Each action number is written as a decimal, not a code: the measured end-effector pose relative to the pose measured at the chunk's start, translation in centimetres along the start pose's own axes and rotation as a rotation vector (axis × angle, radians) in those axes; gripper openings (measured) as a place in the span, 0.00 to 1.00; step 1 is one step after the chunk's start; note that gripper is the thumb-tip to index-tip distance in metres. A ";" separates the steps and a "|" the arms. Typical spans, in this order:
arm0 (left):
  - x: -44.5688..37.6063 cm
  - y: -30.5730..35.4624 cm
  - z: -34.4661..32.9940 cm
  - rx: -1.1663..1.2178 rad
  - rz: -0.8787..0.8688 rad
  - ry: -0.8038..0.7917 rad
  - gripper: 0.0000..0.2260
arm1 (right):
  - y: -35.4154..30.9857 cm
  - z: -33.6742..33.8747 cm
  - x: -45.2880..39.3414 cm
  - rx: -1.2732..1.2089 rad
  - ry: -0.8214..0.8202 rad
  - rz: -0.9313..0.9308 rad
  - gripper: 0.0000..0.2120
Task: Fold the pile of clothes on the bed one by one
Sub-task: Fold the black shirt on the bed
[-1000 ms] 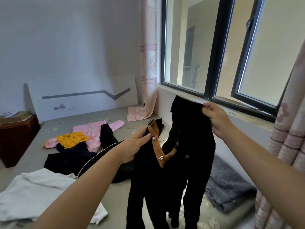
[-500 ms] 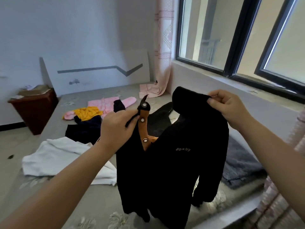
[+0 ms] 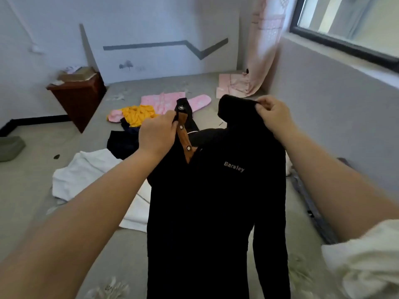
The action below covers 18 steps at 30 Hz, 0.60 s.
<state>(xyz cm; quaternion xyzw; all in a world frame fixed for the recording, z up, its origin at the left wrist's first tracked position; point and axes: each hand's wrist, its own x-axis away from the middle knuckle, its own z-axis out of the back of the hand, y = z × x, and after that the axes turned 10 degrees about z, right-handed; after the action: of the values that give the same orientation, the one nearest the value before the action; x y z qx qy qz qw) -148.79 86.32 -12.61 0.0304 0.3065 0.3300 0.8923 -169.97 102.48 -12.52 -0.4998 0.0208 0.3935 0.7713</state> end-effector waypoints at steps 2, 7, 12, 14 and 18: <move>-2.0 -1.6 -5.6 -0.138 0.179 -0.319 0.25 | 4.4 -3.5 -2.9 0.232 -0.137 -0.050 0.18; 7.2 -4.6 -17.4 -0.263 0.202 -0.846 0.31 | 15.7 -12.1 4.9 0.343 -0.604 -0.180 0.18; 21.5 -6.4 -22.6 -0.330 0.205 -1.268 0.28 | 22.2 -14.6 21.0 0.278 -1.007 -0.371 0.18; 25.5 -7.1 -23.5 -0.367 0.193 -1.343 0.30 | 23.8 -14.7 26.1 0.346 -1.092 -0.320 0.22; 30.9 -8.6 -24.5 -0.428 0.161 -1.430 0.36 | 24.1 -14.8 33.0 0.523 -1.209 -0.016 0.31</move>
<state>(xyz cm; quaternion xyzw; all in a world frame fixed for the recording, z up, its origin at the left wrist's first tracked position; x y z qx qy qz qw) -139.43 94.79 -51.00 0.0856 -0.4219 0.3465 0.8335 -156.96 114.76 -52.17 0.0134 -0.3250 0.5811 0.7460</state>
